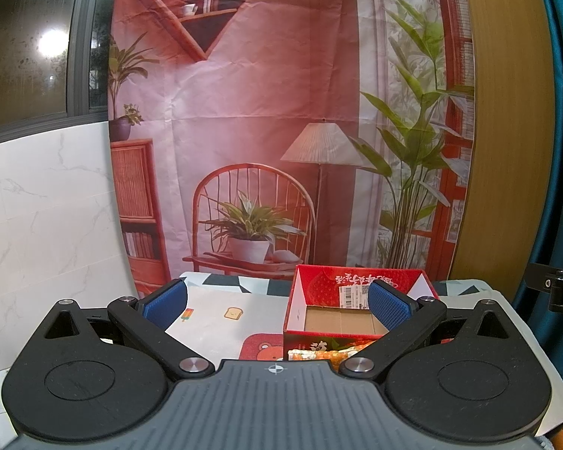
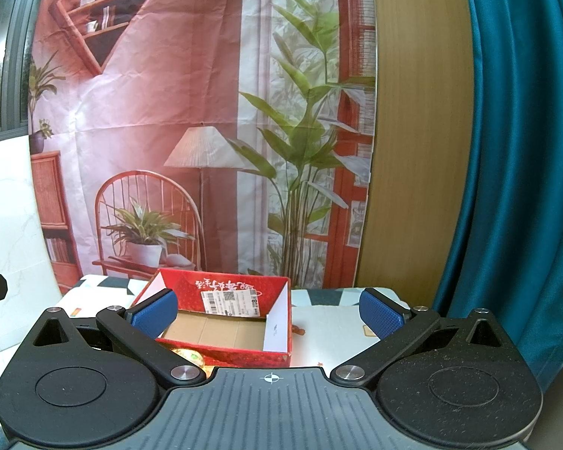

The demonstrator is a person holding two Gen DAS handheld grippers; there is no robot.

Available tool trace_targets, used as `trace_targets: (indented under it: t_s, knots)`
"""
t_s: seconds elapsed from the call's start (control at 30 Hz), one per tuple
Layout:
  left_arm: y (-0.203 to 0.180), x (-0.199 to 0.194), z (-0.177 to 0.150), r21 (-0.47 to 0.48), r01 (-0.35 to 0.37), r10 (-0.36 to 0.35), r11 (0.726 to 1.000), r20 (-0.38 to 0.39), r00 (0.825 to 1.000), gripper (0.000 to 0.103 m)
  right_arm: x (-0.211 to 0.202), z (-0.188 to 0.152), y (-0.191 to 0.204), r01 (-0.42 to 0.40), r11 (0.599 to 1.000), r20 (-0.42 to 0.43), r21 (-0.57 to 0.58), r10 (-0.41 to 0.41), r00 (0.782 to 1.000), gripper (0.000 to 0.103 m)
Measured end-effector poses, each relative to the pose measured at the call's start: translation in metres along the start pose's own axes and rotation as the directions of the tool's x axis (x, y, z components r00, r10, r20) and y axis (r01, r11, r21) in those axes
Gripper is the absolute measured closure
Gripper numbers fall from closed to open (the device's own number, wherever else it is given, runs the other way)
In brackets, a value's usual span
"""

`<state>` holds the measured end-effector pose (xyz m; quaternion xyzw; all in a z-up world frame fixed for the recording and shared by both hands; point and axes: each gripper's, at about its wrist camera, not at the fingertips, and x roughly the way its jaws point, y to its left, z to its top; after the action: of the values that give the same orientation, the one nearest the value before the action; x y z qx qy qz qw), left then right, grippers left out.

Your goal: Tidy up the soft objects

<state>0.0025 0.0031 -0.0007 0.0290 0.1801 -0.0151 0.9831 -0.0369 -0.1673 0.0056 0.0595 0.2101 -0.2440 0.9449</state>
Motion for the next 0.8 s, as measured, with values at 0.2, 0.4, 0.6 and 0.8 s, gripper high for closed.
trace_targets:
  t_s: [0.2, 0.4, 0.6, 0.8]
  knots:
    - [0.0, 0.0, 0.0, 0.0, 0.0, 0.0, 1.0, 0.0, 1.0, 0.0, 0.0, 0.0, 0.0, 0.0, 1.0, 0.0, 0.0, 0.0, 1.0, 0.0]
    - [0.0, 0.0, 0.0, 0.0, -0.001, 0.001, 1.0, -0.001, 1.0, 0.0, -0.001, 0.001, 0.001, 0.001, 1.0, -0.001, 0.0, -0.001, 1.0, 0.0]
    - [0.001, 0.002, -0.001, -0.001, -0.012, 0.012, 1.0, 0.005, 1.0, 0.0, -0.001, 0.003, 0.001, -0.006, 1.0, 0.002, 0.006, 0.006, 1.0, 0.0]
    - [0.005, 0.017, -0.011, -0.024, -0.031, 0.032, 0.999, 0.011, 0.999, 0.0, 0.007, -0.01, -0.006, -0.091, 0.994, 0.016, 0.063, 0.09, 0.996, 0.0]
